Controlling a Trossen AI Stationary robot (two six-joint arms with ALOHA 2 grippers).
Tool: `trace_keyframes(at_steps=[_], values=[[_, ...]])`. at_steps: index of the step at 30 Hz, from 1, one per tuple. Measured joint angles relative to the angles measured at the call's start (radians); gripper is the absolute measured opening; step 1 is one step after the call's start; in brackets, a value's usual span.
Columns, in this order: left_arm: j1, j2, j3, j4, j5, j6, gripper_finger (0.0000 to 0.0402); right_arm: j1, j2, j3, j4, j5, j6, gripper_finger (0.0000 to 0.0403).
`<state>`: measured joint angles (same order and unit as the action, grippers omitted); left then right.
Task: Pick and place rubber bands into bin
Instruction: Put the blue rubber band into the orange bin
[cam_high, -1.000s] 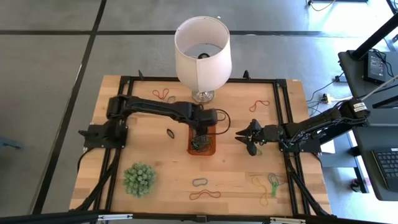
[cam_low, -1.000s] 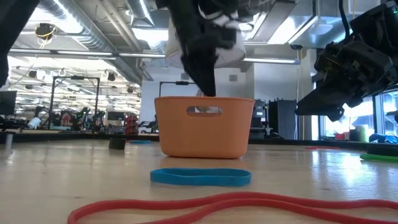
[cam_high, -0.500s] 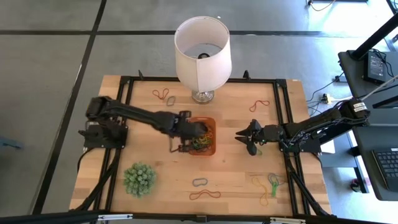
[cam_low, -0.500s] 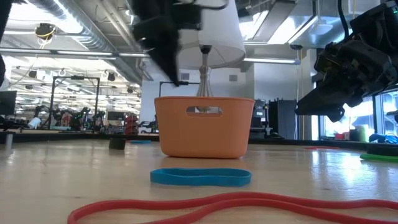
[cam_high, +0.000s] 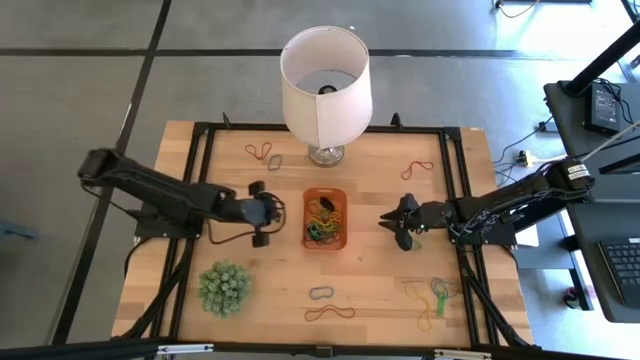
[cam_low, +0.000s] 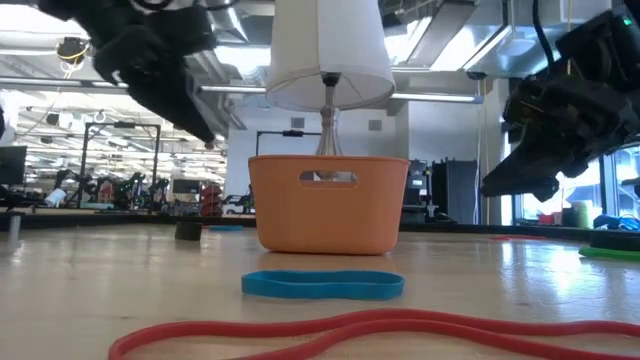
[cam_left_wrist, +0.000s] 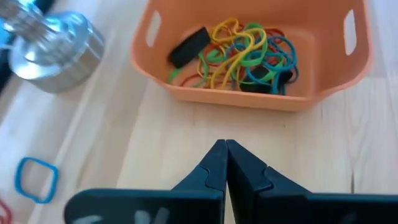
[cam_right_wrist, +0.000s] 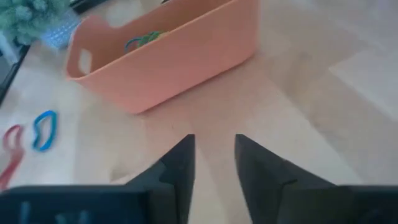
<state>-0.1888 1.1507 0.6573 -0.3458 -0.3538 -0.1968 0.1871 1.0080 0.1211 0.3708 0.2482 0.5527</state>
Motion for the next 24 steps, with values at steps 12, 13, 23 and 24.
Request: trace_keyframes(at_steps=[12, 13, 23, 24], values=[[0.010, -0.208, -0.113, 0.041, -0.002, 0.107, 0.0001, 0.129, 0.101, 0.534, -1.073, -0.181, 0.360, 0.0005], [0.010, -0.207, -0.113, 0.039, -0.002, 0.106, 0.0002, 0.158, 0.117, 0.562, -1.131, -0.199, 0.394, 0.0004], [0.010, -0.195, -0.113, 0.037, -0.001, 0.105, 0.0005, 0.431, 0.222, 0.590, -1.281, -0.339, 0.789, 0.0036], [0.010, -0.195, -0.113, 0.039, -0.001, 0.105, 0.0005, 0.454, 0.228, 0.586, -1.280, -0.348, 0.818, 0.0042]])
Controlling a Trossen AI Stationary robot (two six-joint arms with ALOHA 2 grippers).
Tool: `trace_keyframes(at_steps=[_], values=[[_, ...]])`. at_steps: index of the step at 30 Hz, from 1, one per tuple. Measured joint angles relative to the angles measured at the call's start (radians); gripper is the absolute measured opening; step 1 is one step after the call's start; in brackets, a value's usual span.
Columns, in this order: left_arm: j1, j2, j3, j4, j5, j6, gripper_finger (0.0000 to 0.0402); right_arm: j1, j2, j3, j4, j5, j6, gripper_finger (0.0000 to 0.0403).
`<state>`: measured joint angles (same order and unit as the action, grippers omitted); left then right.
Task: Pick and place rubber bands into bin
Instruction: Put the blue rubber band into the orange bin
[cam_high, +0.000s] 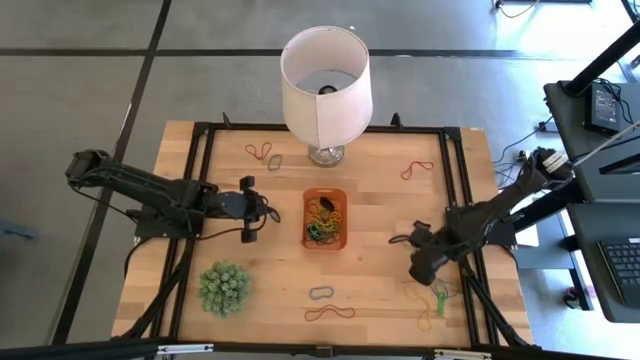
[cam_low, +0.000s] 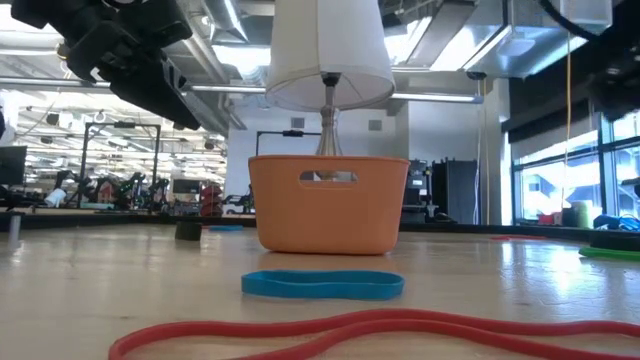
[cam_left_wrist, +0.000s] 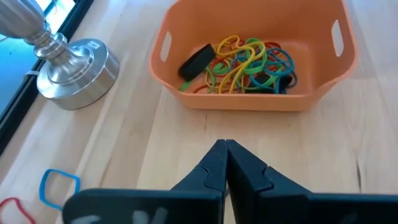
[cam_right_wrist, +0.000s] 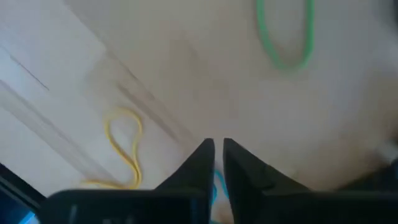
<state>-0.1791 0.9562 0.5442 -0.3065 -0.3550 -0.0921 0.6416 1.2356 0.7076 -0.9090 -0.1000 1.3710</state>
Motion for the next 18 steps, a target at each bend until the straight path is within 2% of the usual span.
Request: trace_keyframes(at_steps=[12, 18], values=[[0.000, 0.000, 0.000, 0.004, 0.001, -0.043, 0.0006, 0.217, 0.108, -0.028, 0.041, -0.011, 0.206, 0.0125], [0.000, 0.000, 0.000, 0.007, 0.000, -0.043, 0.0006, 0.272, 0.186, -0.028, 0.059, -0.058, 0.216, 0.0134]])
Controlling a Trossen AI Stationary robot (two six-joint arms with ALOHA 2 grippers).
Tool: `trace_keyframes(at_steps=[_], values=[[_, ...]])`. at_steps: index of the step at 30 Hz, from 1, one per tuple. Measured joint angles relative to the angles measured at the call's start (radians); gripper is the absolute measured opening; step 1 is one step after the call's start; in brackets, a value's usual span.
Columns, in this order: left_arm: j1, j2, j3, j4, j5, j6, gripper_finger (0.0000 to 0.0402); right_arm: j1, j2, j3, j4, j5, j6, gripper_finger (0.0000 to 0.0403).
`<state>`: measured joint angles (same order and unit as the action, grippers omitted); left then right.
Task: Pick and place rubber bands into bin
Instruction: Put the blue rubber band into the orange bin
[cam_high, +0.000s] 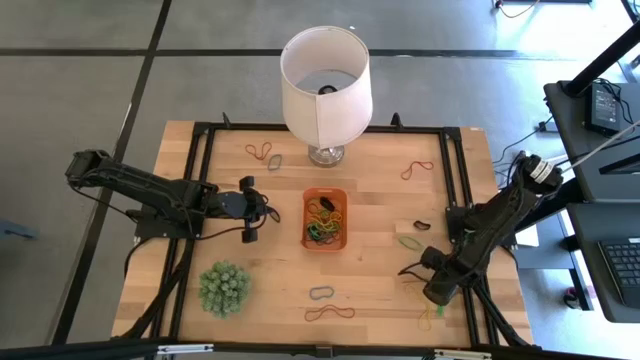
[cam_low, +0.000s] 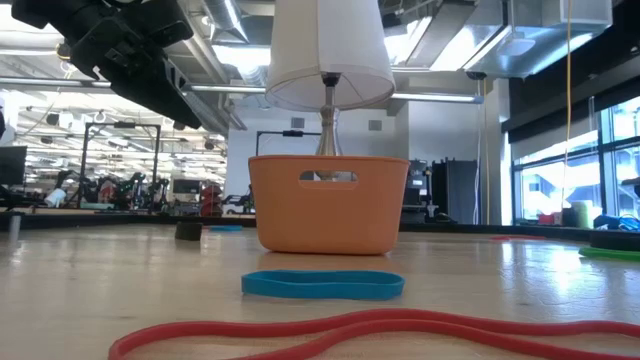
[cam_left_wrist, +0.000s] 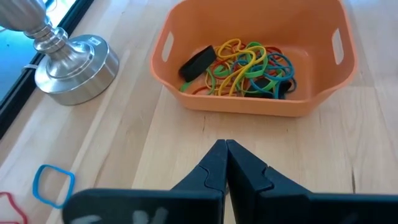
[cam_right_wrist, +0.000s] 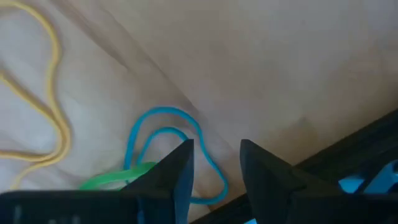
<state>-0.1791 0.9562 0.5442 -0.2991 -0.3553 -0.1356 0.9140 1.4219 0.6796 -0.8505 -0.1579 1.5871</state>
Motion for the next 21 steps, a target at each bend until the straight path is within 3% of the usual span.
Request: trace_keyframes(at_steps=[11, 18, 21], values=[[0.000, 0.000, 0.000, 0.020, -0.001, 0.000, 0.0006, 0.039, 0.091, 0.003, 0.072, -0.022, -0.020, 0.0126], [0.000, 0.000, 0.000, 0.019, -0.002, 0.000, 0.0006, 0.039, 0.085, 0.002, 0.096, -0.010, -0.021, 0.0017], [0.000, 0.000, 0.000, 0.019, -0.002, 0.000, 0.0006, 0.040, 0.085, 0.006, 0.091, -0.002, -0.020, 0.0012]])
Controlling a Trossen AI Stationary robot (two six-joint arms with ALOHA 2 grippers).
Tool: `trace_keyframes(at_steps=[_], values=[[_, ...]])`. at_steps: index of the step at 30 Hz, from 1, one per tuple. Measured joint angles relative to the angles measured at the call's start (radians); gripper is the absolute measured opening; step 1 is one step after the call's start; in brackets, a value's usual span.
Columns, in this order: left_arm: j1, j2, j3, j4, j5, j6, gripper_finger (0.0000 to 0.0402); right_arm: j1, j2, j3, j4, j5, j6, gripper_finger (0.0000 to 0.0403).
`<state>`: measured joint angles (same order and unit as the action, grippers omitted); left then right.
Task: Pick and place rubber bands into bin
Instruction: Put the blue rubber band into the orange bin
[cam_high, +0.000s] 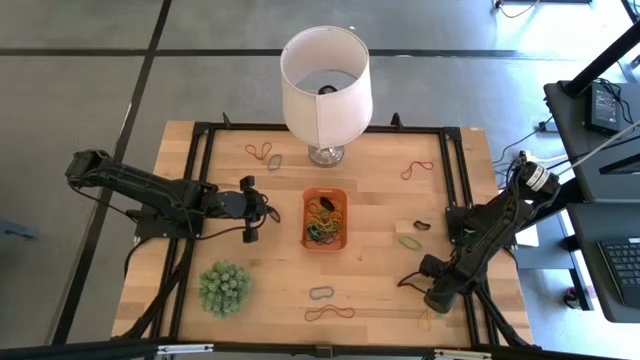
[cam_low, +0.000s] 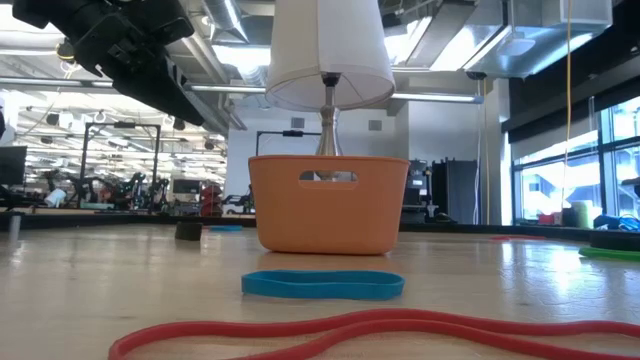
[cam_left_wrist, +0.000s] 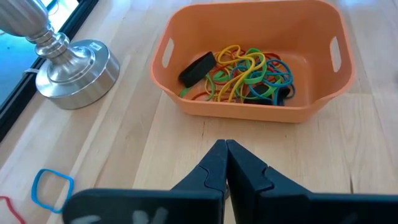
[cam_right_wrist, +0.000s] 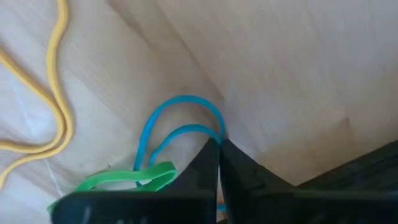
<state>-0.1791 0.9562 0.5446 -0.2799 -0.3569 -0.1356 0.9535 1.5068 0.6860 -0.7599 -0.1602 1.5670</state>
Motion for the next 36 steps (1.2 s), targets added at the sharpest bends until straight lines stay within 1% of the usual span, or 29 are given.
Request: trace_keyframes(at_steps=[3, 12, 18, 22, 26, 32, 36], values=[[0.000, 0.000, 0.000, 0.000, 0.000, 0.000, 0.0006, 0.000, 0.001, 0.017, -0.025, 0.022, -0.002, 0.0008], [0.000, 0.000, 0.000, 0.000, 0.000, 0.008, 0.0006, -0.015, -0.076, 0.058, -0.041, 0.191, -0.006, 0.0003], [0.000, 0.000, 0.000, 0.001, -0.001, 0.050, 0.0006, -0.056, -0.134, 0.106, -0.067, 0.324, -0.088, 0.0002], [0.000, 0.000, 0.000, 0.024, 0.000, 0.045, 0.0006, -0.108, -0.156, 0.170, -0.133, 0.412, -0.171, 0.0002], [0.000, 0.000, 0.000, 0.033, -0.001, 0.048, 0.0006, -0.181, -0.161, 0.248, -0.171, 0.478, -0.301, 0.0002], [0.000, 0.000, 0.000, 0.038, -0.001, 0.053, 0.0006, -0.320, -0.162, 0.379, -0.167, 0.531, -0.529, 0.0002], [0.000, 0.000, 0.000, 0.038, -0.002, 0.053, 0.0006, -0.428, -0.162, 0.452, -0.140, 0.536, -0.701, 0.0001]])
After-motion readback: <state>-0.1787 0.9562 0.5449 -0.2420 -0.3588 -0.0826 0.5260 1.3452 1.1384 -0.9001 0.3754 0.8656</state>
